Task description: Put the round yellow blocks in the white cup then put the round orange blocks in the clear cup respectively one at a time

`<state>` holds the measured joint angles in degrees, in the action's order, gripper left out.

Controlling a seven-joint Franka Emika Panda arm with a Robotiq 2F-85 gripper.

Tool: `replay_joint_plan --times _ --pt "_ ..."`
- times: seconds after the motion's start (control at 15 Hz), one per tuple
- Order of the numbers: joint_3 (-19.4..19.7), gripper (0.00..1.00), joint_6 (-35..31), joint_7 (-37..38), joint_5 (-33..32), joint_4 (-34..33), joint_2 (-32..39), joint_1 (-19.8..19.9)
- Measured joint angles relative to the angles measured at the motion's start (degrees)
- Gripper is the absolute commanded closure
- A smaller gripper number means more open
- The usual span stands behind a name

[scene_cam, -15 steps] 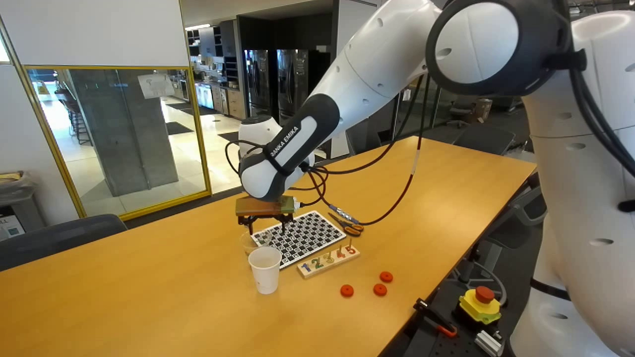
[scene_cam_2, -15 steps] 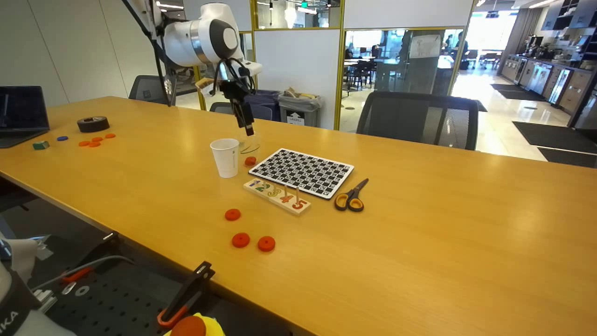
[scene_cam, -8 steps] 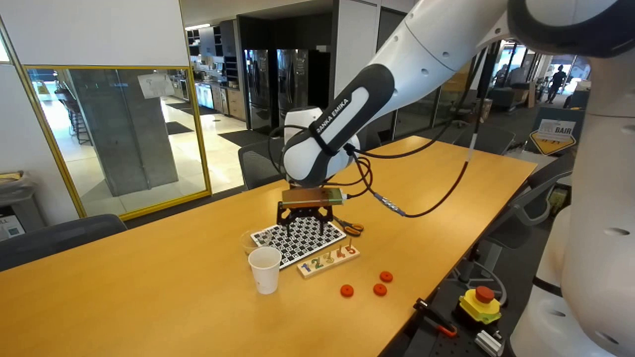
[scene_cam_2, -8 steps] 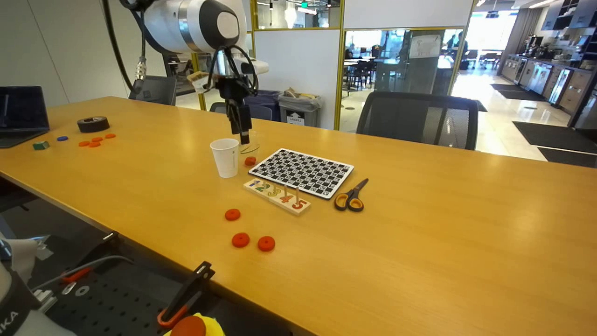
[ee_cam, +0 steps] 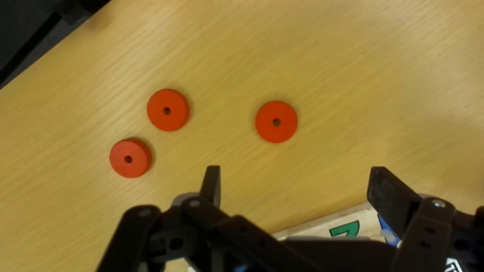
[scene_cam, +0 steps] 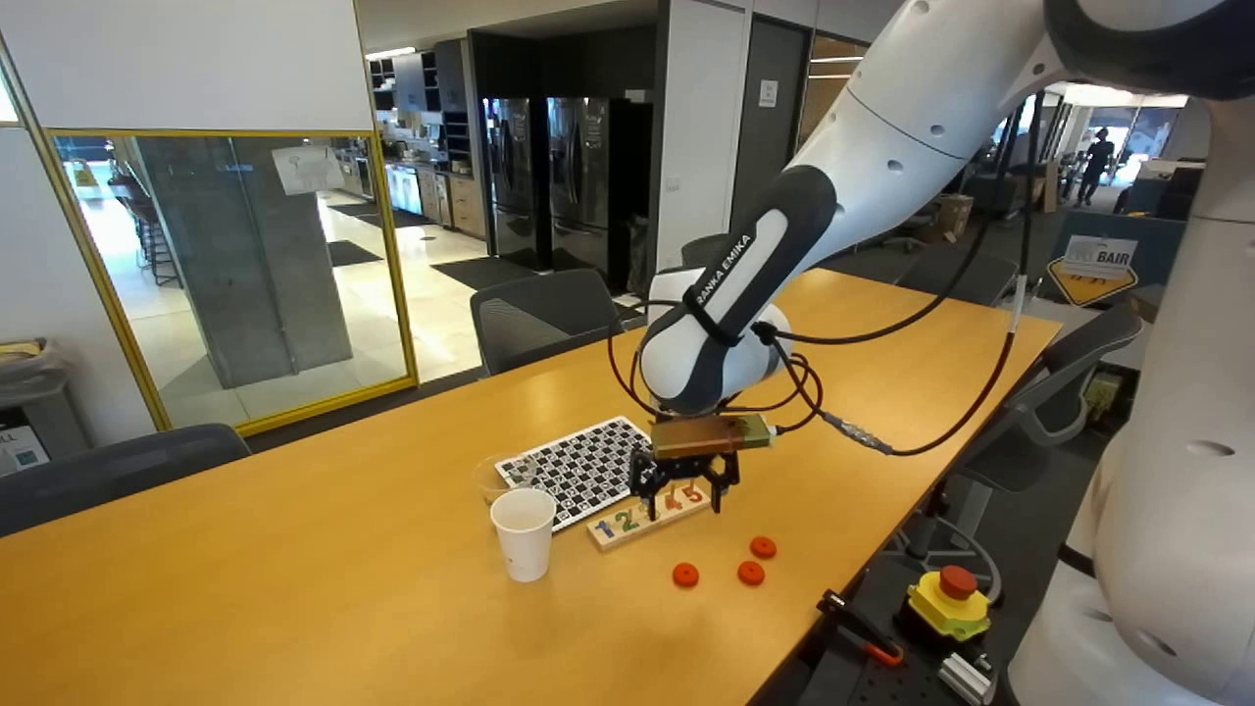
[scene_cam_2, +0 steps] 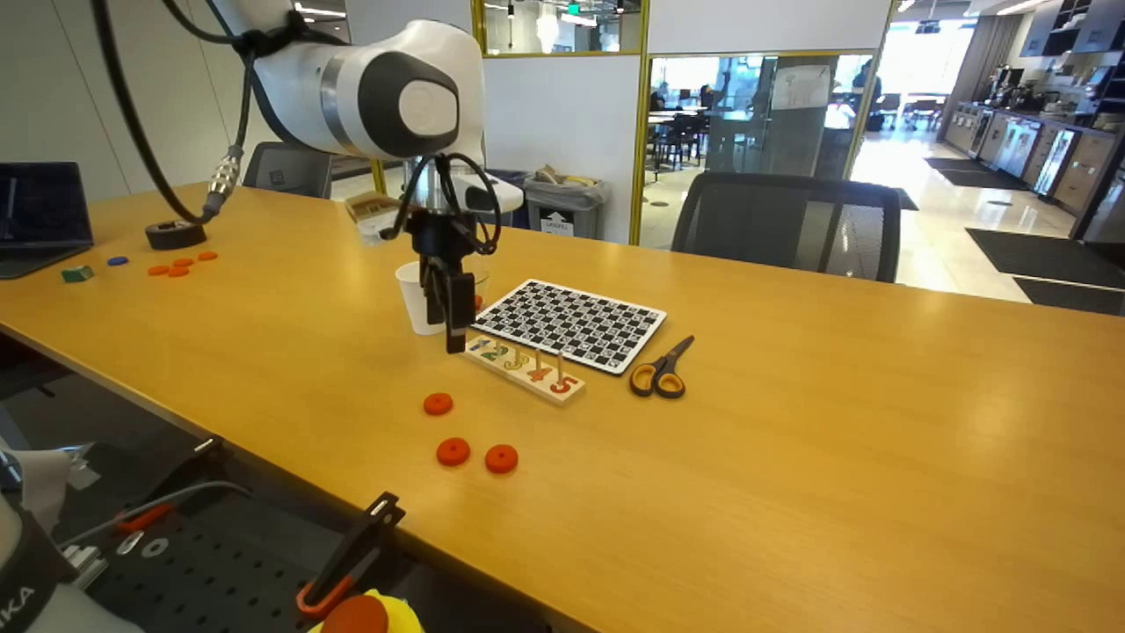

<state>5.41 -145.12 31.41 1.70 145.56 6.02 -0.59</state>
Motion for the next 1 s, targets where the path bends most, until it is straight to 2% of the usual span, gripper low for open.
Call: replay_joint_plan --times 0.13,0.33,0.73,1.0 --pt "0.0 0.00 -3.3 -2.2 1.7 1.7 1.5 0.3" --pt "-0.9 0.00 -8.1 -7.3 7.6 3.2 4.6 0.5" --pt "-5.6 0.00 -14.9 -17.7 20.3 3.7 10.1 3.2" --pt "-7.2 0.00 -17.6 -20.0 22.7 3.5 12.2 5.0"
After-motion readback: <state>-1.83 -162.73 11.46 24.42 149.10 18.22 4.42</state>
